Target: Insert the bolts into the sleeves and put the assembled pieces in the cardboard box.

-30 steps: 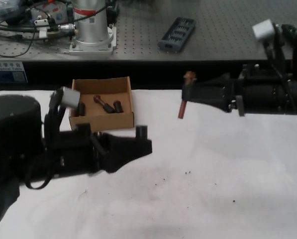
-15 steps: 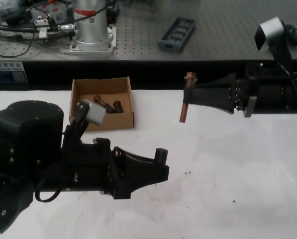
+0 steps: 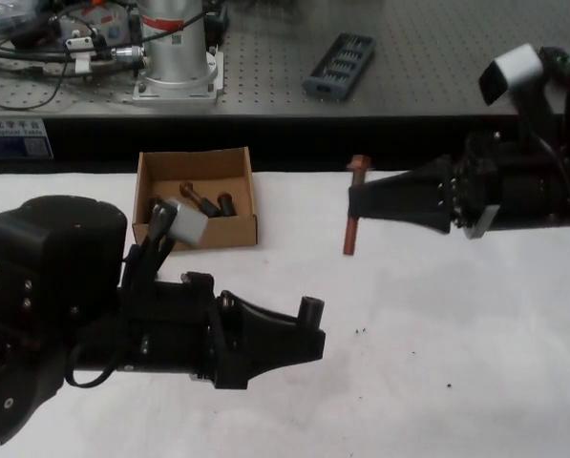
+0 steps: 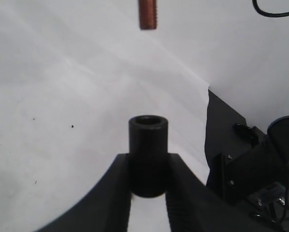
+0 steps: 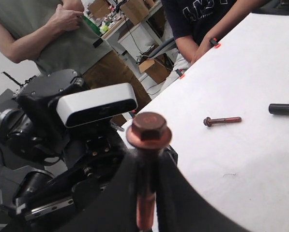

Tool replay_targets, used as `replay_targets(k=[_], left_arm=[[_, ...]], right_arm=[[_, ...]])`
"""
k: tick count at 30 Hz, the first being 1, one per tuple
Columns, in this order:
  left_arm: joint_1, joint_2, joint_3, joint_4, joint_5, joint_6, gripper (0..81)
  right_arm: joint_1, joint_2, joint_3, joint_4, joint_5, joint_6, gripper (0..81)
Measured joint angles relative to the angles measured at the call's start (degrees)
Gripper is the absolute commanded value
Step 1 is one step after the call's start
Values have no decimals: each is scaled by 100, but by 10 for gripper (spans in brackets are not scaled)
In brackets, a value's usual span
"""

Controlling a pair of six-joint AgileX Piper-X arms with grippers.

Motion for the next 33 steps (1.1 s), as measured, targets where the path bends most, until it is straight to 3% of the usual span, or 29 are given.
replay_targets(k=[5, 33], left_arm=[[0, 0, -166, 107, 75, 11, 6], [0, 6, -373, 391, 117, 146, 6]], right_arm=[[239, 0, 0, 214, 195, -214, 43], [237, 0, 0, 307, 303, -242, 43]])
